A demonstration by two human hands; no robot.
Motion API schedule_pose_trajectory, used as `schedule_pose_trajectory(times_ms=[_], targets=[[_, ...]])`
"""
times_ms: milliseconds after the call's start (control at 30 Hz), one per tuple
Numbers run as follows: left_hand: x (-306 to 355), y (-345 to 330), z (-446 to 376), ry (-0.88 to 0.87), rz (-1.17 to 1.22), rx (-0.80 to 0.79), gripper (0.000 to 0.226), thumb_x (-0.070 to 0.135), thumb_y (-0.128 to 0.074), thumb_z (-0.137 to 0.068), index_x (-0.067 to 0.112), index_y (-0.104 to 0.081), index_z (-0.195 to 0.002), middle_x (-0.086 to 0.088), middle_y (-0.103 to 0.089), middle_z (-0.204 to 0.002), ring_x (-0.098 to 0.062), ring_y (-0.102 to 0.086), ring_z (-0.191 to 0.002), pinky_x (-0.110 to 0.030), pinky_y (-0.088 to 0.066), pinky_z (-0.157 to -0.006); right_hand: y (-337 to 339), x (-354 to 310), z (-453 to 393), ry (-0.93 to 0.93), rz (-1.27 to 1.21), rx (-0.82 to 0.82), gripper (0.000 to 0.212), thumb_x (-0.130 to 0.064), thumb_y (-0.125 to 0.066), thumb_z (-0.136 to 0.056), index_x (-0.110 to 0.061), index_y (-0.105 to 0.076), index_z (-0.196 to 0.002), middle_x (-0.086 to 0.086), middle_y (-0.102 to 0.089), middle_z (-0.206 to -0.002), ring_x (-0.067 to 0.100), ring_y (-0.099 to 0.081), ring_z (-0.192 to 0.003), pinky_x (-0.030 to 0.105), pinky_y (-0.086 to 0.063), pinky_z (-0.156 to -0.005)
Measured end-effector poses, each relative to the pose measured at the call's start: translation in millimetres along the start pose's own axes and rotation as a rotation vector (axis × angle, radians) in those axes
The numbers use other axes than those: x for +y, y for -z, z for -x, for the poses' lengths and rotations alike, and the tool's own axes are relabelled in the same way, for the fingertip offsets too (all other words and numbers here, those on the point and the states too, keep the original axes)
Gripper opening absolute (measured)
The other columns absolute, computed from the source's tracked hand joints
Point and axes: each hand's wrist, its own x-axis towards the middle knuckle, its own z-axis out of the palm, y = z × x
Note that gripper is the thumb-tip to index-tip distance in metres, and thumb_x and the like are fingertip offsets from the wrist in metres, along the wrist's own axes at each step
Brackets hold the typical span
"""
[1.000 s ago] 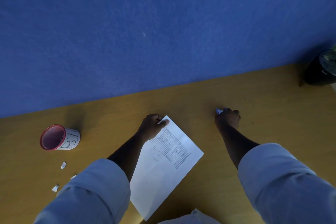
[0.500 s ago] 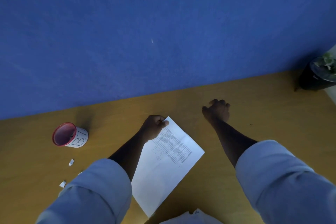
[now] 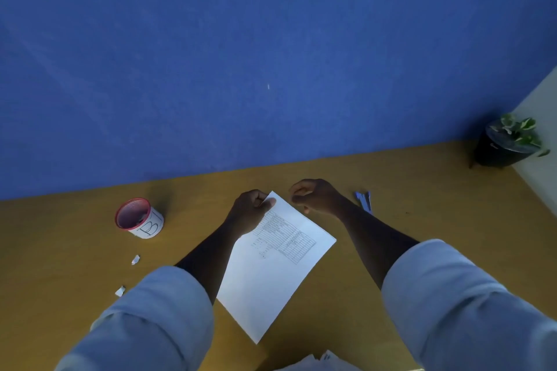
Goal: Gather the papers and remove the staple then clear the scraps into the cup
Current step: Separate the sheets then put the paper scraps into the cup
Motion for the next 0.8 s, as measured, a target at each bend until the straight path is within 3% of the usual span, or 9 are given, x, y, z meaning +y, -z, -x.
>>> schedule_pose_trajectory(times_ms=[100,200,300,367,433,567,800], targets=[[7.1,7.6,8.5,-0.011,0.018,0.082,0.030,0.040,-0.062,-0.094,0.009,-0.065,-0.096,-0.001,-0.068,-0.086,-0.013,-0.062,-0.077,-0.020,-0.040,-0.060,-3.8,-14.9,8.7,0.055,0.001,-0.011,0.020,-0.022,-0.075,-0.079,-0.017,-0.072,-0.098,-0.001,-0.073,-0.094,0.016,-0.069,-0.069,0.025,-0.057,-0.061],[16.2,15.4,15.5,-0.012,0.048,0.122,0.025,0.040,-0.063,-0.094,0.015,-0.063,-0.093,0.006,-0.065,-0.080,-0.011,-0.062,-0.074,-0.019,-0.040,-0.058,-5.9,-28.8,15.9,0.089,0.013,-0.001,0.021,-0.024,-0.075,-0.081,-0.016,-0.070,-0.100,0.000,-0.073,-0.096,0.012,-0.069,-0.066,0.023,-0.052,-0.058],[24.3,21.1,20.4,0.020,0.147,0.199,0.026,0.037,-0.066,-0.092,0.012,-0.065,-0.088,0.005,-0.064,-0.073,-0.012,-0.058,-0.066,-0.022,-0.039,-0.057,-9.2,-39.8,21.3,0.108,-0.047,0.055,0.035,-0.022,-0.078,-0.078,-0.012,-0.067,-0.110,0.005,-0.071,-0.106,0.014,-0.068,-0.085,0.026,-0.054,-0.070],[30.1,23.9,24.9,0.042,0.213,0.269,0.028,0.034,-0.068,-0.091,0.014,-0.061,-0.073,0.009,-0.054,-0.059,-0.009,-0.048,-0.057,-0.023,-0.036,-0.056,-11.5,-46.9,26.8,0.127,-0.047,0.116,0.047,-0.022,-0.080,-0.076,-0.011,-0.063,-0.118,0.002,-0.068,-0.114,0.013,-0.065,-0.097,0.026,-0.054,-0.079],[36.7,26.4,28.5,0.046,0.290,0.300,0.034,0.030,-0.069,-0.090,0.011,-0.055,-0.067,0.006,-0.049,-0.055,-0.012,-0.044,-0.055,-0.026,-0.036,-0.058,-13.0,-52.6,31.8,0.160,-0.018,0.155,0.052,-0.025,-0.081,-0.074,-0.013,-0.060,-0.120,-0.001,-0.065,-0.117,0.011,-0.064,-0.101,0.024,-0.052,-0.080],[56.2,35.0,37.5,0.063,0.547,0.334,0.027,0.026,-0.070,-0.091,0.001,-0.067,-0.083,-0.017,-0.065,-0.083,-0.027,-0.062,-0.074,-0.040,-0.055,-0.071,-19.0,-63.4,43.1,0.231,-0.022,0.164,0.058,-0.035,-0.084,-0.070,-0.014,-0.061,-0.119,-0.004,-0.062,-0.121,0.009,-0.065,-0.100,0.021,-0.052,-0.077],[86.7,46.8,45.4,0.102,0.647,0.444,0.012,0.024,-0.074,-0.083,0.018,-0.064,-0.085,-0.008,-0.070,-0.103,-0.028,-0.070,-0.096,-0.049,-0.059,-0.088,-27.0,-84.4,61.8,0.312,-0.086,0.189,0.050,-0.047,-0.085,-0.062,-0.025,-0.063,-0.100,-0.013,-0.066,-0.107,-0.007,-0.065,-0.082,0.008,-0.045,-0.060]])
